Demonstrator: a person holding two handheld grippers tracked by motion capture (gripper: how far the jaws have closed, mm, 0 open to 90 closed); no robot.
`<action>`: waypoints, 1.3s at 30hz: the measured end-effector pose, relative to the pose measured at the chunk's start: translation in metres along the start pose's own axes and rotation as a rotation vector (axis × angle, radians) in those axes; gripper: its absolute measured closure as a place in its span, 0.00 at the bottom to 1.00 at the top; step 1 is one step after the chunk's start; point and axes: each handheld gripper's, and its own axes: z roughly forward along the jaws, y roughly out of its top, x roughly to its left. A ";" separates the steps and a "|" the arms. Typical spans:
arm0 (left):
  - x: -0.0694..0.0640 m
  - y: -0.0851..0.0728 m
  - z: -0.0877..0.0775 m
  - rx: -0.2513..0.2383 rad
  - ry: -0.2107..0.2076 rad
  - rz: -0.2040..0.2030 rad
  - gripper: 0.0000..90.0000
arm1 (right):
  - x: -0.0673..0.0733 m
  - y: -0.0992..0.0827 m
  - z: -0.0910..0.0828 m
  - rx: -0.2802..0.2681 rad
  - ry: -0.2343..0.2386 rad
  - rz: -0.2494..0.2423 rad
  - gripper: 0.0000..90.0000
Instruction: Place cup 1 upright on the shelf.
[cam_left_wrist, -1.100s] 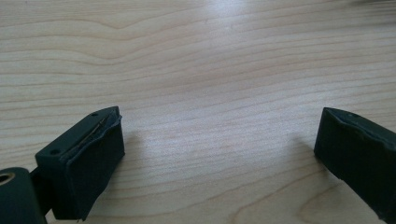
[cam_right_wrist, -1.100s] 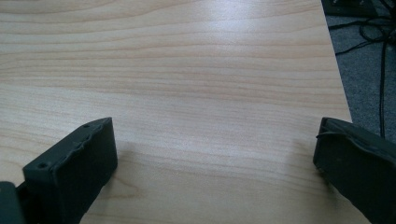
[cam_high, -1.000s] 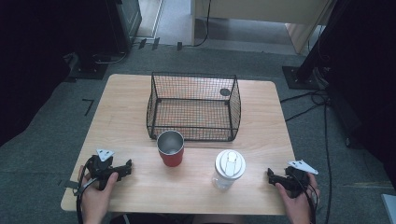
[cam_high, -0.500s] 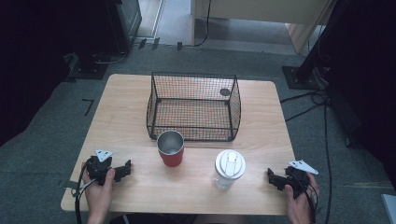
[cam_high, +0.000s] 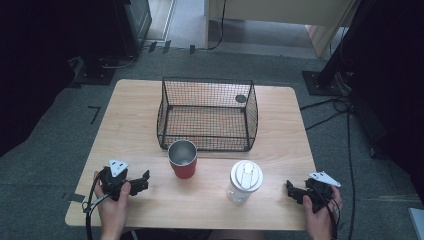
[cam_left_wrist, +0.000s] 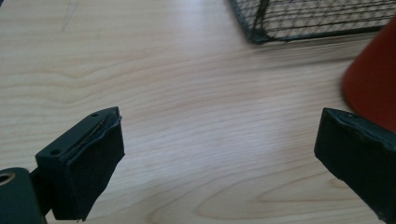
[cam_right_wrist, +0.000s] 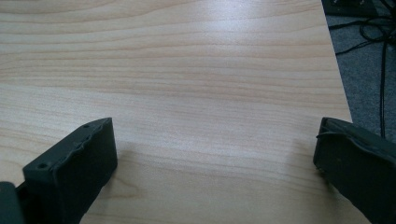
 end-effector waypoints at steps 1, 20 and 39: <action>-0.003 0.002 -0.001 -0.006 -0.006 0.005 0.02 | 0.000 0.000 0.000 0.000 0.000 0.000 0.00; -0.048 0.021 -0.009 -0.004 -0.107 0.075 0.02 | 0.000 0.000 0.000 0.000 0.001 0.000 0.00; -0.093 0.038 -0.004 -0.015 -0.171 0.139 0.02 | 0.000 0.000 0.000 0.000 0.001 0.000 0.00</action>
